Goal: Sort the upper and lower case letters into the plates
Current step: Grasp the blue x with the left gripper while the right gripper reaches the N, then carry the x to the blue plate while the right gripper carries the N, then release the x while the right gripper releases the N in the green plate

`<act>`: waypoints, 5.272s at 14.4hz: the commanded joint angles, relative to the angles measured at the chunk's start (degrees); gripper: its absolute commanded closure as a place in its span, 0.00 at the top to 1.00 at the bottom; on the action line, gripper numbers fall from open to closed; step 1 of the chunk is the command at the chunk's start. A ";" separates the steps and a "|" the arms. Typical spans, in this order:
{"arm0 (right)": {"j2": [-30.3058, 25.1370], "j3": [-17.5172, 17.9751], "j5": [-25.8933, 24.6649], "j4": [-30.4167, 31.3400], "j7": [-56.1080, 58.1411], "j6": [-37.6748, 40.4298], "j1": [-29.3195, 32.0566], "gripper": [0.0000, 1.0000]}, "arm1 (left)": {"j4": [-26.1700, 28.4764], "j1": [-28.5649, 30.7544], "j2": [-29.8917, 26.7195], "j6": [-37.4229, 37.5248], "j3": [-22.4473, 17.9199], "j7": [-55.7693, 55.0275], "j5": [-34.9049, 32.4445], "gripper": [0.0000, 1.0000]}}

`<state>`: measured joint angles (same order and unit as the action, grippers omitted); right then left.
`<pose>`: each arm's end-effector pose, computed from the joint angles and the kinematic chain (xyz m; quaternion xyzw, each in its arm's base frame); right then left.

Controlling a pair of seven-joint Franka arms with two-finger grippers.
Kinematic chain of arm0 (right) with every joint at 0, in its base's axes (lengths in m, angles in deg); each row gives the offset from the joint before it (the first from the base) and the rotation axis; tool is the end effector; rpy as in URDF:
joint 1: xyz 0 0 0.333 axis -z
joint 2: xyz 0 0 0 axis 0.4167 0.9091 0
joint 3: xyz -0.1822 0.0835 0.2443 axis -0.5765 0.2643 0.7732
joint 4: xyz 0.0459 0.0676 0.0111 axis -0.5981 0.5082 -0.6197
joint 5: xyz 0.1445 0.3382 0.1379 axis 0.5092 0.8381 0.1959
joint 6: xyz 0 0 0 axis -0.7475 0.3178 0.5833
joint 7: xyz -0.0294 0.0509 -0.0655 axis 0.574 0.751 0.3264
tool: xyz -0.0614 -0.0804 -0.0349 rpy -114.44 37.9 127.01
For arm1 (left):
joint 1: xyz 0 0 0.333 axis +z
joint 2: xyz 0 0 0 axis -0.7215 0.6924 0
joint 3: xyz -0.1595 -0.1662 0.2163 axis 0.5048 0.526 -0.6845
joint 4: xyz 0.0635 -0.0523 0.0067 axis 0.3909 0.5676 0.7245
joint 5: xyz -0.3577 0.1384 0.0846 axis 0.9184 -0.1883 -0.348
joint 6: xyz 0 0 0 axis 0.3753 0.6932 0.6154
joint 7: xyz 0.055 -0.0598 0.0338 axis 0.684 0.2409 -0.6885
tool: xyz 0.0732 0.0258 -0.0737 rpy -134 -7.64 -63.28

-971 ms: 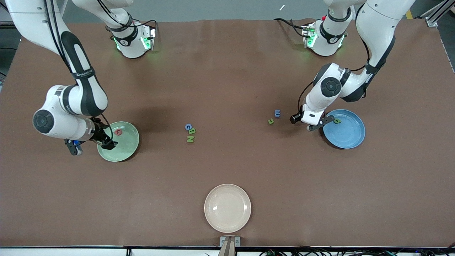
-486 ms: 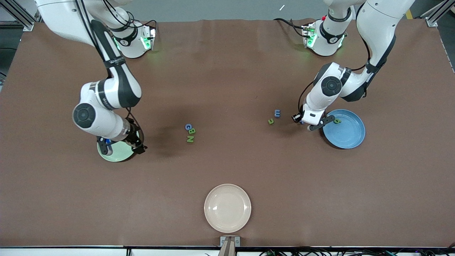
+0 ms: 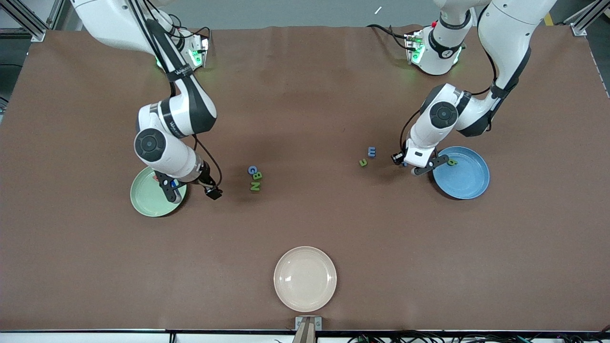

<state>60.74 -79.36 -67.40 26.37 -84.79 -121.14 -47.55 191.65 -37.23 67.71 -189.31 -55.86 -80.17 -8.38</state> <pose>0.5689 0.2259 0.2842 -0.8751 0.4811 0.0491 0.0181 0.4516 -0.1790 0.1754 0.9761 0.2161 -0.0210 0.0078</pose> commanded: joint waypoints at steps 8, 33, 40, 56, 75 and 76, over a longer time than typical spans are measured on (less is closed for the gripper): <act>0.77 -0.47 -2.05 -0.11 16.10 -4.64 -5.73 1.00 | -1.88 0.89 2.12 -2.94 -0.25 -1.34 -1.90 0.44; 13.16 -0.99 -10.84 -3.53 31.15 -13.09 -12.76 0.85 | -4.33 3.00 -1.29 3.27 0.18 1.73 -5.06 0.08; 13.86 -1.17 -12.51 -3.62 30.98 -13.00 -12.67 0.60 | -8.12 13.18 -4.11 11.37 3.34 17.98 -4.19 0.08; 6.15 -2.40 -12.25 -3.54 25.00 -0.38 -2.67 0.00 | -8.03 28.84 -1.13 17.88 6.60 45.77 -4.88 0.08; -0.73 -1.87 -4.53 13.16 42.32 -11.68 15.81 0.00 | -8.65 30.25 0.11 18.05 11.95 45.16 -6.12 0.99; -0.47 -1.61 -3.12 13.25 42.32 -12.12 15.72 0.00 | -8.65 30.25 -0.33 18.84 13.79 43.42 -5.51 0.99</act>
<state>61.01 -81.81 -73.23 38.16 -42.57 -131.84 -32.00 182.54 -7.58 69.33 -171.85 -45.26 -34.79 -14.19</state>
